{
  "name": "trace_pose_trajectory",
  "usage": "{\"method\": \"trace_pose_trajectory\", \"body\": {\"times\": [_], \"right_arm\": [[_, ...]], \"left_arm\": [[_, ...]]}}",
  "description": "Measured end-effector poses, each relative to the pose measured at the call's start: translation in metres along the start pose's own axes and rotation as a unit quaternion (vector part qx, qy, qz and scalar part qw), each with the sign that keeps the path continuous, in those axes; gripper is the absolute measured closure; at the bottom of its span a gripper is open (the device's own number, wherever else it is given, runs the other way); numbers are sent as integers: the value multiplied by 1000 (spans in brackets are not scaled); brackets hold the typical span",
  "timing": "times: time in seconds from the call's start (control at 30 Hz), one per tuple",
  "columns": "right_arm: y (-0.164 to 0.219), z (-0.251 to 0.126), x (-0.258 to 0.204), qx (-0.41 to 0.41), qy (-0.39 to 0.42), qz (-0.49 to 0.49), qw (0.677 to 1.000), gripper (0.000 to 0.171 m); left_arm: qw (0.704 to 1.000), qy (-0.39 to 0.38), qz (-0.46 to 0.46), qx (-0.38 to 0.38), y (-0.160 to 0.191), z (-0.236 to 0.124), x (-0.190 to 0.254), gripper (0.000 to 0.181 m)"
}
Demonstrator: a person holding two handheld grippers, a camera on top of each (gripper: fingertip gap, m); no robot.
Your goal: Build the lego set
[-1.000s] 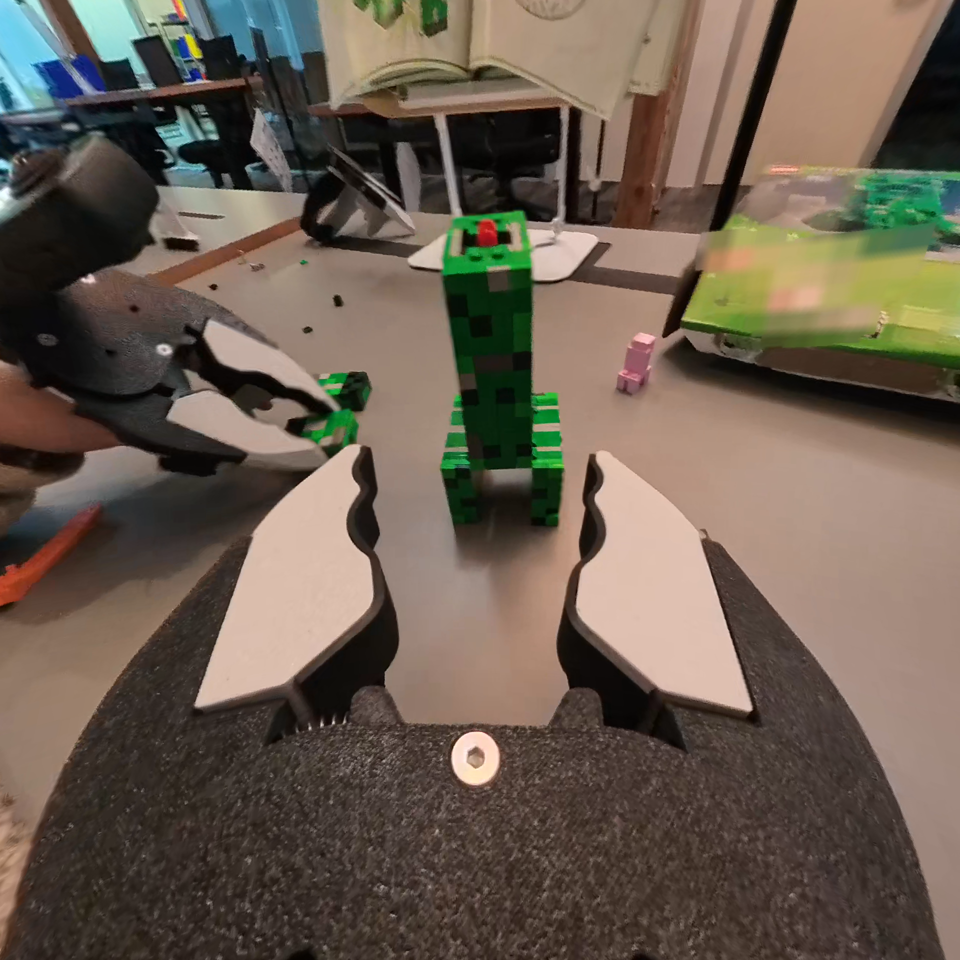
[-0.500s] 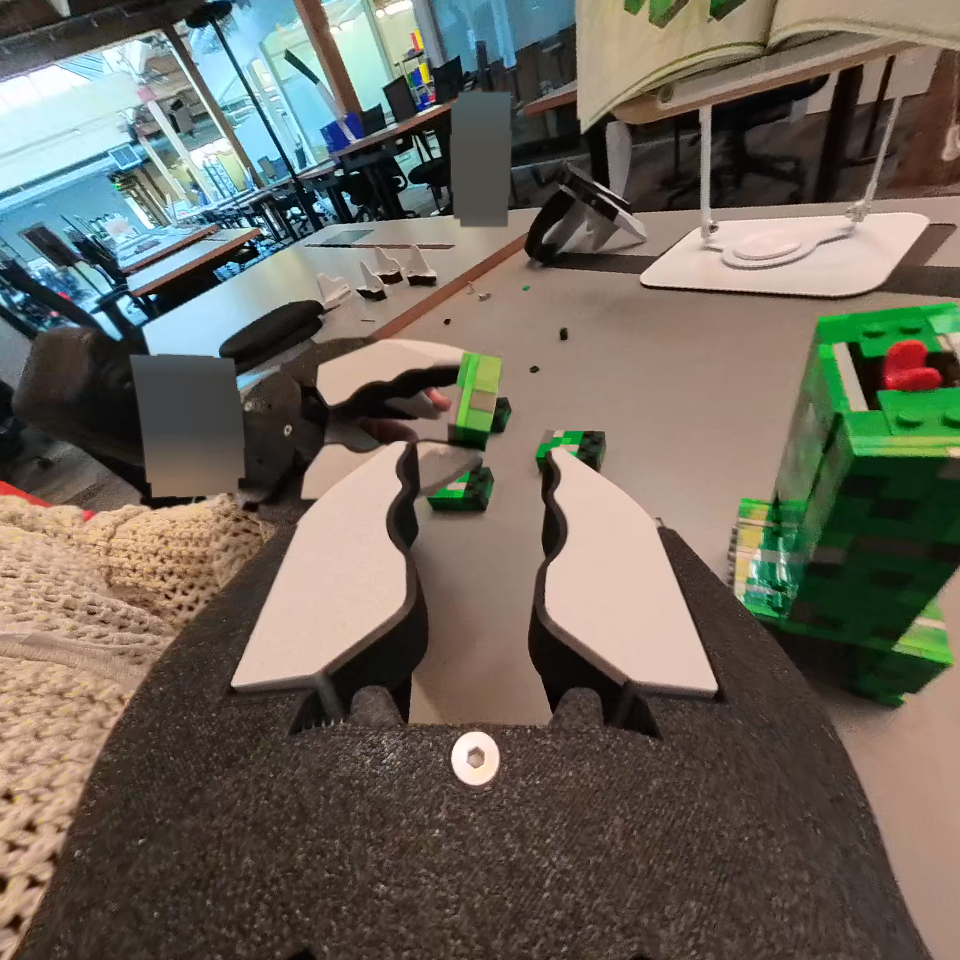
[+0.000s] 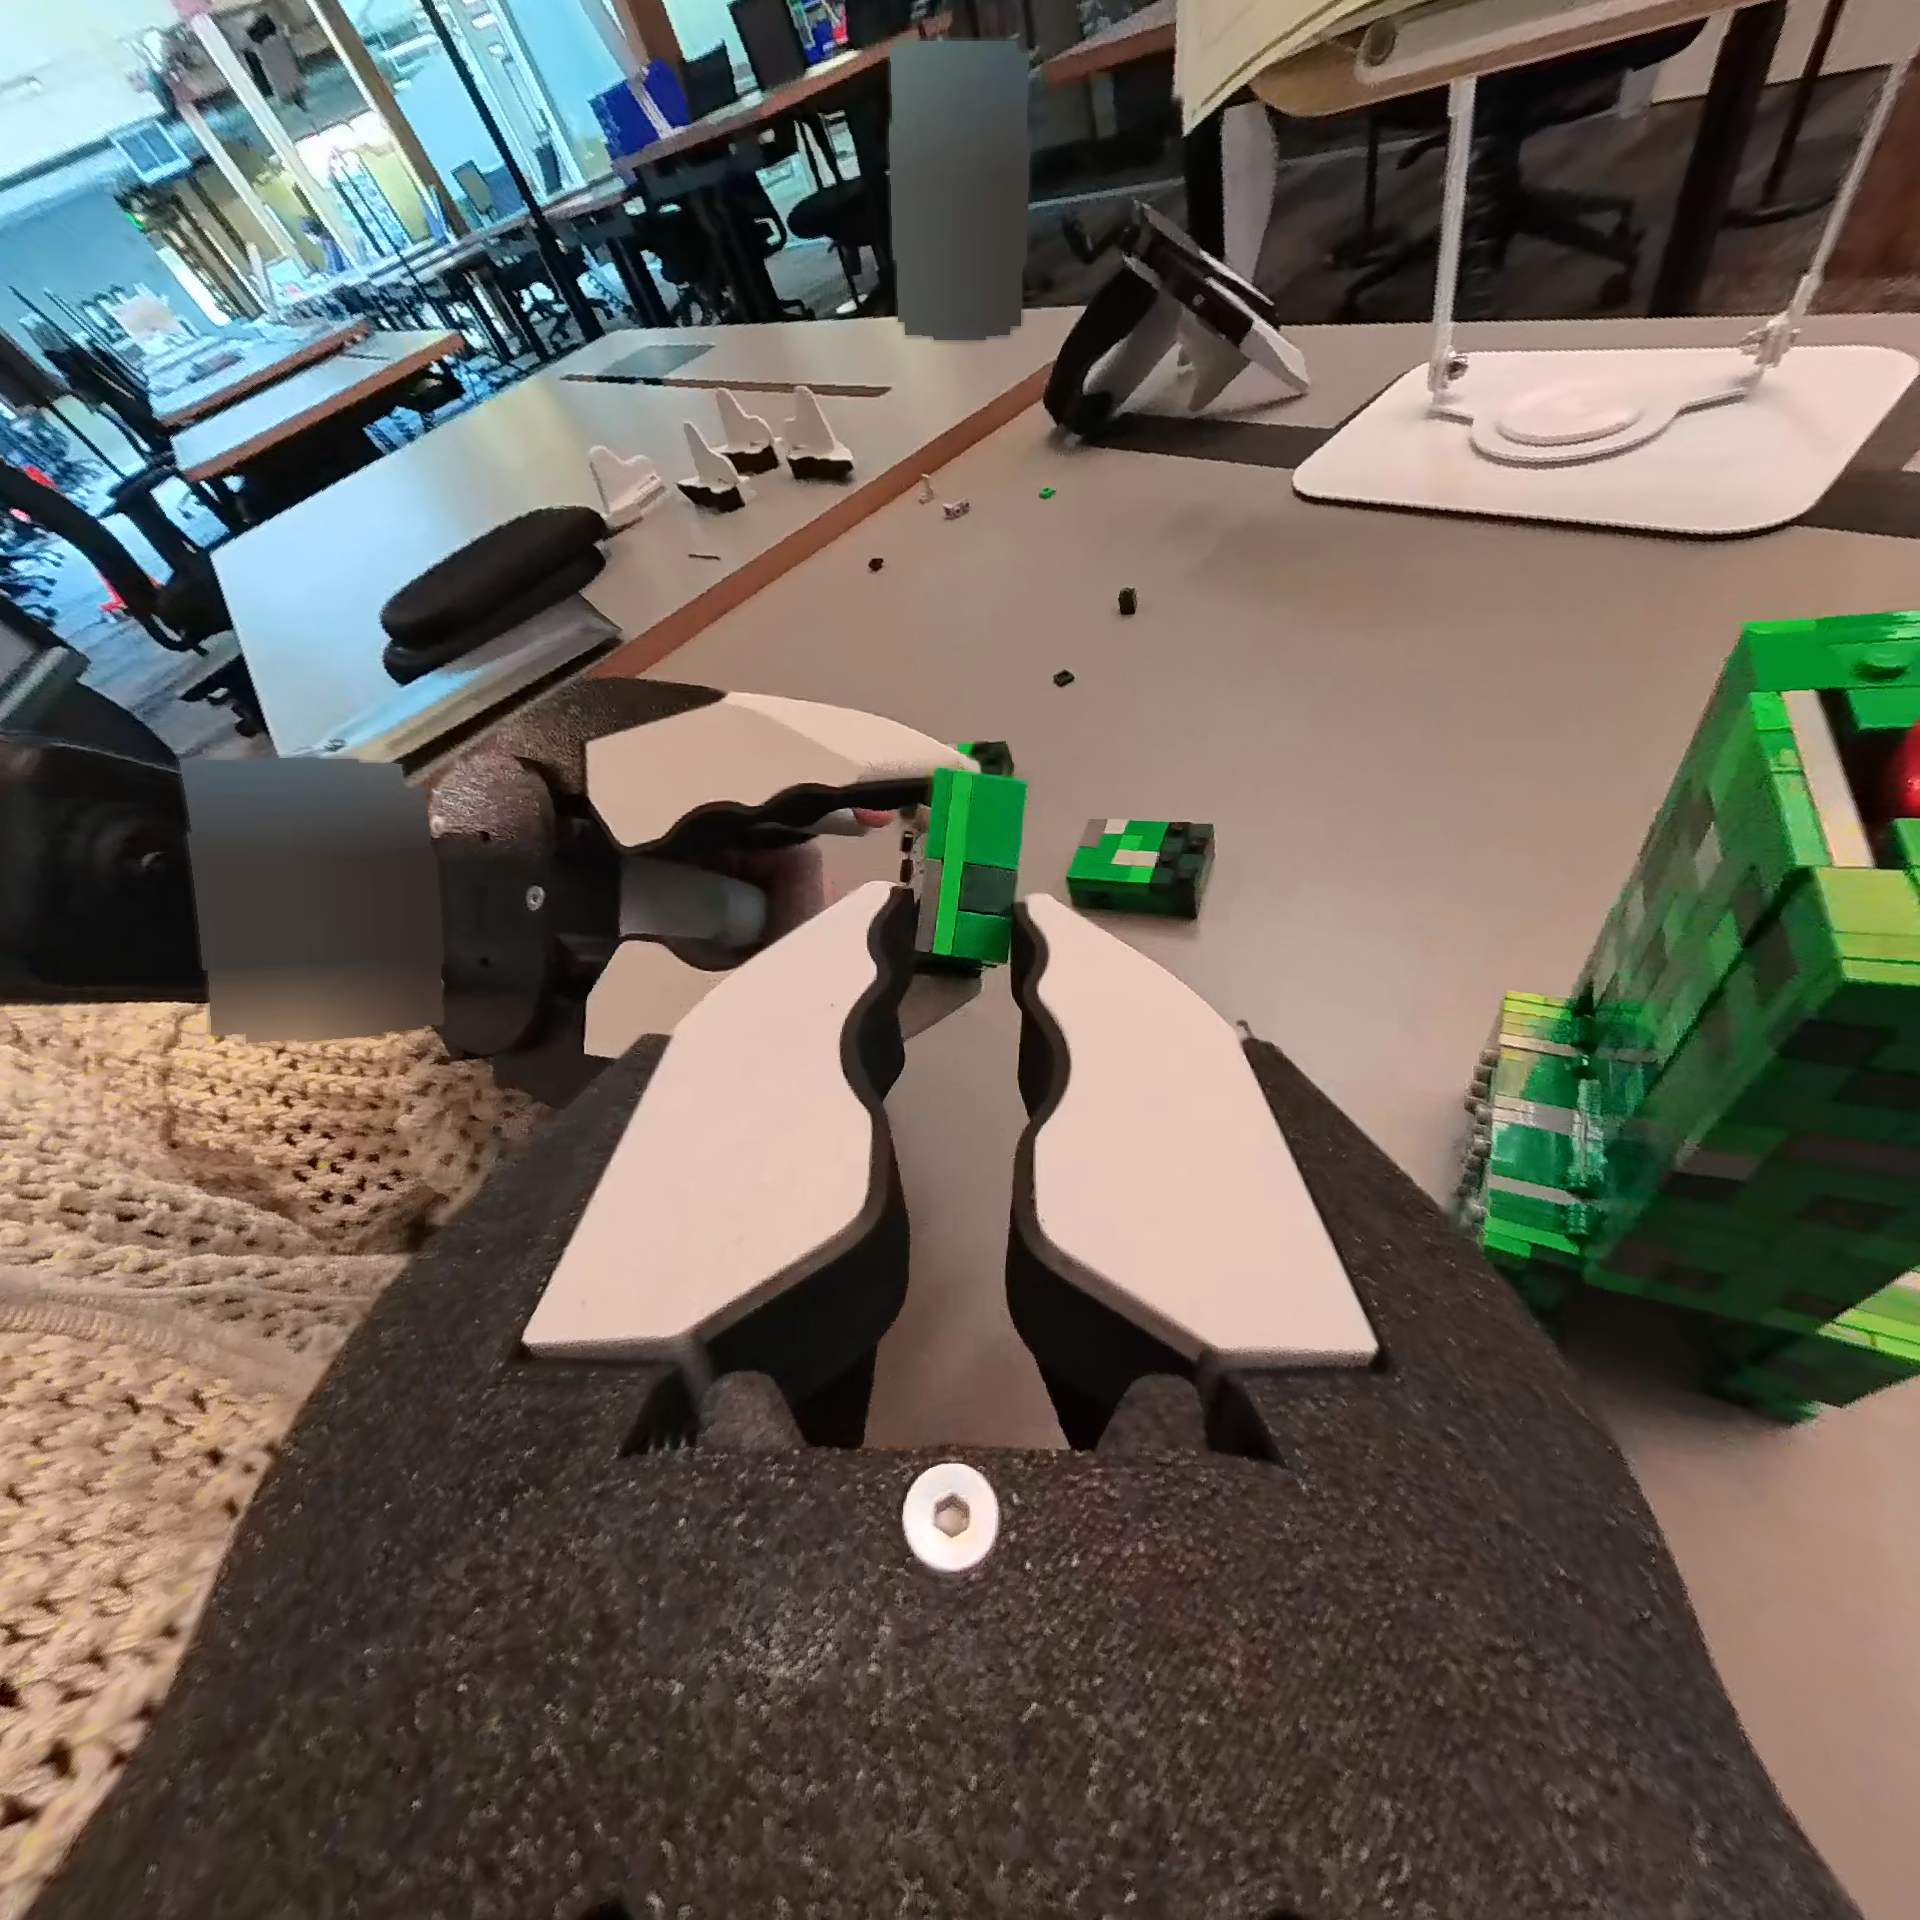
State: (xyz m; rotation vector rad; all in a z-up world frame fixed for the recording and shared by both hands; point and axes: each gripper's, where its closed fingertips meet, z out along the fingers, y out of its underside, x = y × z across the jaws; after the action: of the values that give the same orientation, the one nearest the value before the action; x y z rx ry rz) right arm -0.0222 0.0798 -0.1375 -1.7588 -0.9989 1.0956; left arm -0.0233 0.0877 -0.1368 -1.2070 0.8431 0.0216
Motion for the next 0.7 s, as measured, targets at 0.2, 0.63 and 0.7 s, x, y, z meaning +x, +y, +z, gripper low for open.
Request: {"method": "trace_pose_trajectory", "body": {"times": [0.2, 0.63, 0.7], "right_arm": [[8, -3, 8, -15, 39, -33, 999, 154], [43, -35, 45, -60, 121, -109, 985, 154], [45, -40, 51, -59, 126, -107, 984, 154]], "left_arm": [[1000, 14, -3, -19, 8, 6, 9, 146], [981, 154, -74, -88, 33, 23, 19, 130], [971, 186, -105, -111, 40, 36, 19, 127]]}}
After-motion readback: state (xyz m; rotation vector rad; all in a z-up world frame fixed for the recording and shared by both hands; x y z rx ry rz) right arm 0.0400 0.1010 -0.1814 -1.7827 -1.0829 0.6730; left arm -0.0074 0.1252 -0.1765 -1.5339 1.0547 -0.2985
